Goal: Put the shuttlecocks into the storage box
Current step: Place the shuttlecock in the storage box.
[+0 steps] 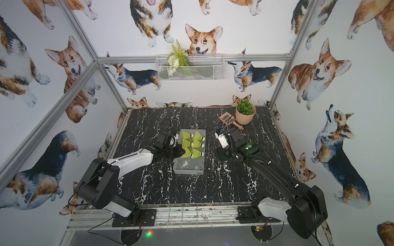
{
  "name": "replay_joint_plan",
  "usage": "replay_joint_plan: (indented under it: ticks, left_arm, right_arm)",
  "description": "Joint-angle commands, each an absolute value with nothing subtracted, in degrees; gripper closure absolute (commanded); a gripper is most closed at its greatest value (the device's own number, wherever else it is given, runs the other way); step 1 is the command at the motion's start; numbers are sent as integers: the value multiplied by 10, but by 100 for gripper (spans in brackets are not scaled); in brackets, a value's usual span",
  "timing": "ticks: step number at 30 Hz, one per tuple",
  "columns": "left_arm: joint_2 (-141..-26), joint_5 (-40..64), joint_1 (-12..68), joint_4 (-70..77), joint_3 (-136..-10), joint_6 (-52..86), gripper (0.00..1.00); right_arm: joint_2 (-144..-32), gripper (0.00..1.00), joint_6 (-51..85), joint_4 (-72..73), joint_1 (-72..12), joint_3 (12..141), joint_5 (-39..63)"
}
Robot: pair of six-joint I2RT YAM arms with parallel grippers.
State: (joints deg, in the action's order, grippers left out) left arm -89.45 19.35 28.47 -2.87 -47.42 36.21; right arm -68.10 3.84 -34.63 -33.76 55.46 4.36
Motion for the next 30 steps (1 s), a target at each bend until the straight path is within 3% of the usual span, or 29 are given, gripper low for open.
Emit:
replay_joint_plan:
  ticks: [1,9,24,30]
  left_arm:
    - [-896,186,284,-26,-473,363,86]
    - [-889,167,284,-38,-473,356,77]
    - [-863,162,284,-56,-483,343,74]
    - [-815,130,284,-95,-483,315,61]
  right_arm:
    - [-679,29,39,-351,-338,556,37]
    - [-679,29,39,-352,-338,555,35]
    - [-682,29,45,-359,-336,550,-5]
    - [-683,30,63,-365,-301,547,-23]
